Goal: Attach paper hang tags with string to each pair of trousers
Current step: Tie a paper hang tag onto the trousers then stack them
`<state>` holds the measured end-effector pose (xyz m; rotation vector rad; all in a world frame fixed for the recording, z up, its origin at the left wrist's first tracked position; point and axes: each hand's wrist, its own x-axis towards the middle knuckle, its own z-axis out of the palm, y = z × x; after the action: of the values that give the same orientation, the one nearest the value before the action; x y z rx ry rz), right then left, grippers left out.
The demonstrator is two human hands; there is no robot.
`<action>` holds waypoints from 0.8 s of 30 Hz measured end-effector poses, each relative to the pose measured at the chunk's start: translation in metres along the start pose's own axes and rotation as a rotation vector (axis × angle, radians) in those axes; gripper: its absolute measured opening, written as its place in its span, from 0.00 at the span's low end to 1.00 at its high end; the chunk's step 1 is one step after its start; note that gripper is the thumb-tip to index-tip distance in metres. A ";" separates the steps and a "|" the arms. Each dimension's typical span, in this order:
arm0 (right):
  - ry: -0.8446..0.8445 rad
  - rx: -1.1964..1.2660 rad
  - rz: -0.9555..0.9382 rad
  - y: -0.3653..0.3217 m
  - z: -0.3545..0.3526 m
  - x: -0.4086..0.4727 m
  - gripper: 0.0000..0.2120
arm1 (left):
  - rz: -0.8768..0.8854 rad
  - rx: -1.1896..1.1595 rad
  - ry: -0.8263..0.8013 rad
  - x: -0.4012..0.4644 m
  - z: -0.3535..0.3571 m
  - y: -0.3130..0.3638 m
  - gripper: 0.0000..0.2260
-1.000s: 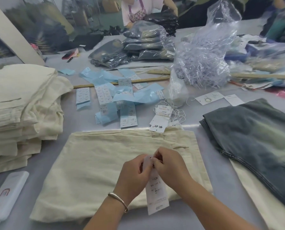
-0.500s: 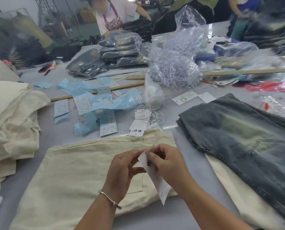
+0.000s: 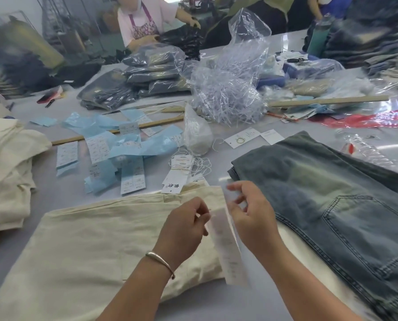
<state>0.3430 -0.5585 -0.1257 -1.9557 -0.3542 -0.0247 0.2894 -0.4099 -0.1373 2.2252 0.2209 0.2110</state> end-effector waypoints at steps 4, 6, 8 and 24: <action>-0.288 0.068 -0.036 -0.002 -0.012 0.008 0.17 | 0.156 0.108 0.081 0.004 0.003 0.005 0.09; -0.411 0.152 0.057 -0.002 -0.008 0.010 0.10 | 0.187 0.013 0.132 0.005 0.003 0.006 0.10; -0.446 0.302 0.177 0.002 -0.004 0.012 0.02 | 0.150 -0.083 0.139 0.007 0.001 0.003 0.10; -0.206 -0.493 -0.034 0.046 0.045 0.054 0.09 | -0.175 0.250 -0.009 0.058 0.031 -0.082 0.07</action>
<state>0.3998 -0.5221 -0.1751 -2.4476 -0.5565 0.0751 0.3459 -0.3697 -0.2165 2.4372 0.4566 0.0808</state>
